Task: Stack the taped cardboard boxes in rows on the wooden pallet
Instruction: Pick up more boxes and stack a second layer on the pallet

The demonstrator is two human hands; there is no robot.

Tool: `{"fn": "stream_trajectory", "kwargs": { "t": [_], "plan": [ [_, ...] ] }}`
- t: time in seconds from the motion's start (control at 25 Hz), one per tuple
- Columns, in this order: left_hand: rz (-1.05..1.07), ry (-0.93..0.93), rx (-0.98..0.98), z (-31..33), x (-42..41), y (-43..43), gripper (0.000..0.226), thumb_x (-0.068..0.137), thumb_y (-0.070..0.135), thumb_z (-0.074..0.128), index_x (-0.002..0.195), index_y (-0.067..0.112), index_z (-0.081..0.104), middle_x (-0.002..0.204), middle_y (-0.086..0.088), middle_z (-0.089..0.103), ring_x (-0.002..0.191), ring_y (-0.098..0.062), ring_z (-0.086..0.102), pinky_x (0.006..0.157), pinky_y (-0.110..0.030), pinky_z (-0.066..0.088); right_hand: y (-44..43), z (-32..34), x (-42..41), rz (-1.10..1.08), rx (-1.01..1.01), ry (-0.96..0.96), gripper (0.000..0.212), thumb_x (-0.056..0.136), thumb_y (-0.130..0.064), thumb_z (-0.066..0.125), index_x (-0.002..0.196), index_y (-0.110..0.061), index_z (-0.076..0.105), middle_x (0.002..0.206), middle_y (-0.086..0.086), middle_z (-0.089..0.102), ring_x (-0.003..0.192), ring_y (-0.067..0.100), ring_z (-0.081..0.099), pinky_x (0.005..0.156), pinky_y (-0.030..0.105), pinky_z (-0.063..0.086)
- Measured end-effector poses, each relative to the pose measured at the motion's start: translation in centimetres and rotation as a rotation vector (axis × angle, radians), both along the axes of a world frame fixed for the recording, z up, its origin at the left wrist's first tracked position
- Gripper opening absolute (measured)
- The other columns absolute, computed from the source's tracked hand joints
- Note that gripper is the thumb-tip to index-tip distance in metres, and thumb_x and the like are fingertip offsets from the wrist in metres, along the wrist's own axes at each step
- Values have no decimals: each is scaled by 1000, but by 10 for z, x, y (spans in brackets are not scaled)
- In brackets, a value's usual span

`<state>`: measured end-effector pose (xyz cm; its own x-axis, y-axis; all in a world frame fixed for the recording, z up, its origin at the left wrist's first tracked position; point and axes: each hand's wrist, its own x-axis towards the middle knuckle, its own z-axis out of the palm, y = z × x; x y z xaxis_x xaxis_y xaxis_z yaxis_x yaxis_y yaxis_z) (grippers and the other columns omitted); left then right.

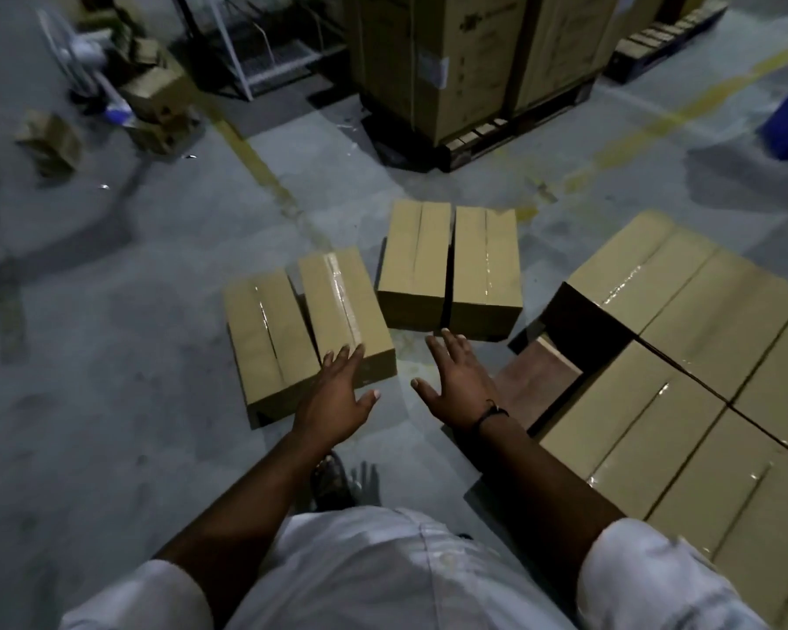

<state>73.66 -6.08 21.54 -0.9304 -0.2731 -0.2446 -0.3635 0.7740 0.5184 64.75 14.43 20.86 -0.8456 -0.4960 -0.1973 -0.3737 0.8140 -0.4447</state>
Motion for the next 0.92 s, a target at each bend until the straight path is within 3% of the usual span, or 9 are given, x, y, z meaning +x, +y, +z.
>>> {"fn": "stream_trajectory", "kwargs": {
  "t": [0.16,0.56,0.92],
  "plan": [
    [56,-10,5,-6,5,-55,81,98,46,63,164,31,17,170,1,18,158,-26,7,124,-51,25,-56,-2,-8,23,23,-22,79,101,-56,51,164,-28,13,172,5,6,158,31,3,125,45,16],
    [-32,-1,21,-27,-27,-219,80,100,43,60,164,23,16,170,-8,16,158,-30,6,127,-45,10,-198,-18,-32,-81,72,-67,81,100,-55,54,163,-28,13,172,5,9,158,30,7,125,47,21],
    [-51,-118,87,-73,-93,-250,78,101,45,57,164,22,16,171,-9,15,158,-32,8,127,-46,12,-225,-47,-90,-108,127,-173,82,99,-59,52,163,-26,13,171,7,11,157,29,10,125,44,23]
  ]
}}
